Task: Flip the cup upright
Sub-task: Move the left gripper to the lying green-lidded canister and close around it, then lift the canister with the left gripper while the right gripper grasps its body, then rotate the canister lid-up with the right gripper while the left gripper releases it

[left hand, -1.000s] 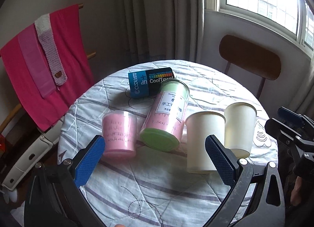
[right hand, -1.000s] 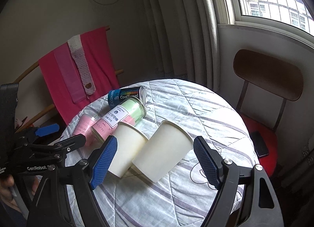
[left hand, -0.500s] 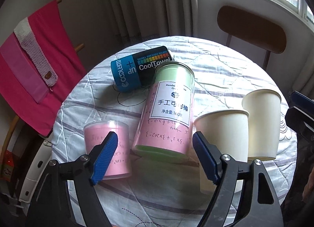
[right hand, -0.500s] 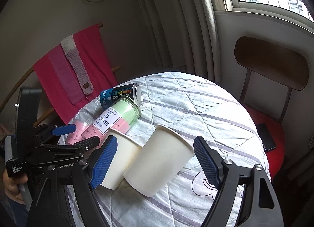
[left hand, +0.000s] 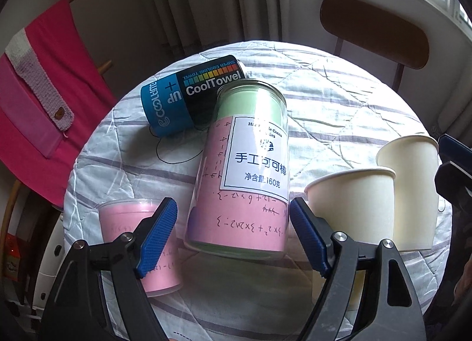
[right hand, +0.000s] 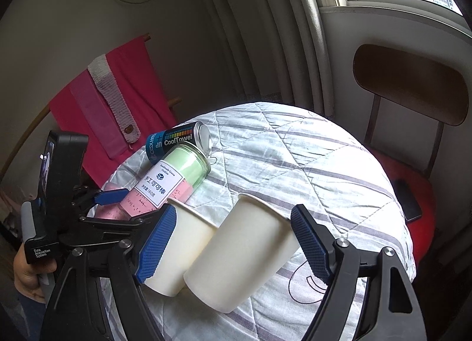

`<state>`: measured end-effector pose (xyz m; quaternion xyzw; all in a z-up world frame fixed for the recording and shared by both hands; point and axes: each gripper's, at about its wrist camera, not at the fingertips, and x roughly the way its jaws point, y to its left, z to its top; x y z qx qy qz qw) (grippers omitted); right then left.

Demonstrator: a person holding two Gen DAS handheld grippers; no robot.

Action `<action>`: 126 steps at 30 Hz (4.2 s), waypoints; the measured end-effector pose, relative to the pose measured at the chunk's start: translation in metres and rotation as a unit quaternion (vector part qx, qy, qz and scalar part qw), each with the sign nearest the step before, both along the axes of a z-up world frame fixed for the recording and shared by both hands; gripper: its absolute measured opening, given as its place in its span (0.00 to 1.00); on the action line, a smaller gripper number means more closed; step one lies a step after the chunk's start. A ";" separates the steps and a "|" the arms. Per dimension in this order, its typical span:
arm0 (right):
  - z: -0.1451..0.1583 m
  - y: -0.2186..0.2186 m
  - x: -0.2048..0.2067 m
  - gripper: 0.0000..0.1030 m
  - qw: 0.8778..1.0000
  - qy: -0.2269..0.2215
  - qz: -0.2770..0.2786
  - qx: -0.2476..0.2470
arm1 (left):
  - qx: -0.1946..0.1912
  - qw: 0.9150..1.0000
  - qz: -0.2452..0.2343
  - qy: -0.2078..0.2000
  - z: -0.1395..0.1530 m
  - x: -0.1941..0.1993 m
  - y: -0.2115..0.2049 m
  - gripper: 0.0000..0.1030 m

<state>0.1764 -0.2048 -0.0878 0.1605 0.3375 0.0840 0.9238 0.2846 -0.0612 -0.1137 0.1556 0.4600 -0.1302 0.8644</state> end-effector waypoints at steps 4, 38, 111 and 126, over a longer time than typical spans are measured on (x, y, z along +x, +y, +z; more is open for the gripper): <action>-0.001 -0.002 0.000 0.79 1.000 0.002 -0.001 0.007 | -0.012 1.000 -0.007 0.007 0.001 -0.001 -0.001 0.69; 0.011 0.046 -0.032 0.79 0.999 -0.001 0.037 -0.020 | -0.055 0.997 0.045 -0.013 0.009 -0.111 0.050 0.69; 0.020 0.168 0.000 0.71 0.984 -0.046 0.142 -0.098 | -0.177 0.981 0.080 -0.012 -0.024 -0.119 0.125 0.71; 0.019 0.182 -0.010 0.77 0.971 -0.058 0.134 -0.190 | -0.182 0.979 0.084 -0.019 -0.017 -0.130 0.132 0.74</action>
